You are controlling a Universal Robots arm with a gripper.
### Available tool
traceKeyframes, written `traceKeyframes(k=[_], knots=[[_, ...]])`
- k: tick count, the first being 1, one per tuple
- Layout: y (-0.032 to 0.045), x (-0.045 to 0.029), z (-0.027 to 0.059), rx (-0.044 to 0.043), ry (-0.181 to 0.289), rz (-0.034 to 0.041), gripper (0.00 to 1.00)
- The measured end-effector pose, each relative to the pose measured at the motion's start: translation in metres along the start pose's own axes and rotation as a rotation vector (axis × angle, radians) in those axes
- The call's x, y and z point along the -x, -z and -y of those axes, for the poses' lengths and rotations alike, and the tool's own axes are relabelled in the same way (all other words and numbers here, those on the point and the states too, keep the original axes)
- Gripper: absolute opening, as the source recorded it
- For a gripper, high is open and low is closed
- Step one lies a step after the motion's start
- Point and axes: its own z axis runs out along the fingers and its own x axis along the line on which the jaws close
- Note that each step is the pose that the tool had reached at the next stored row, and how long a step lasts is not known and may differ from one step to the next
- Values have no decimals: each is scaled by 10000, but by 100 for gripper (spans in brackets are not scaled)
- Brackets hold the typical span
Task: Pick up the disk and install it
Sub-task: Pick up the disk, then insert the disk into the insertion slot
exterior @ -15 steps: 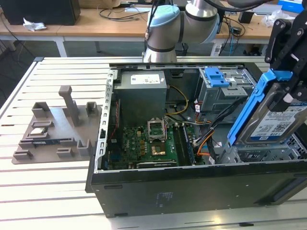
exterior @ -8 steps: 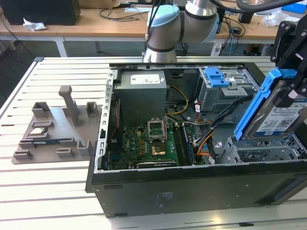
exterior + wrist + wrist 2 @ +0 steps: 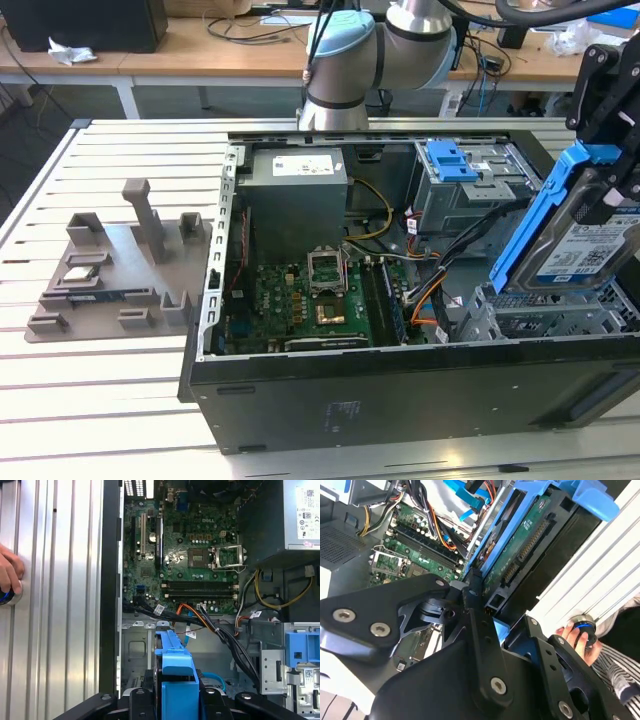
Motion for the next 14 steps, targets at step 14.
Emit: traceKeyframes(k=[14], knots=[[-94,-1,1,-1,-62,5,37]])
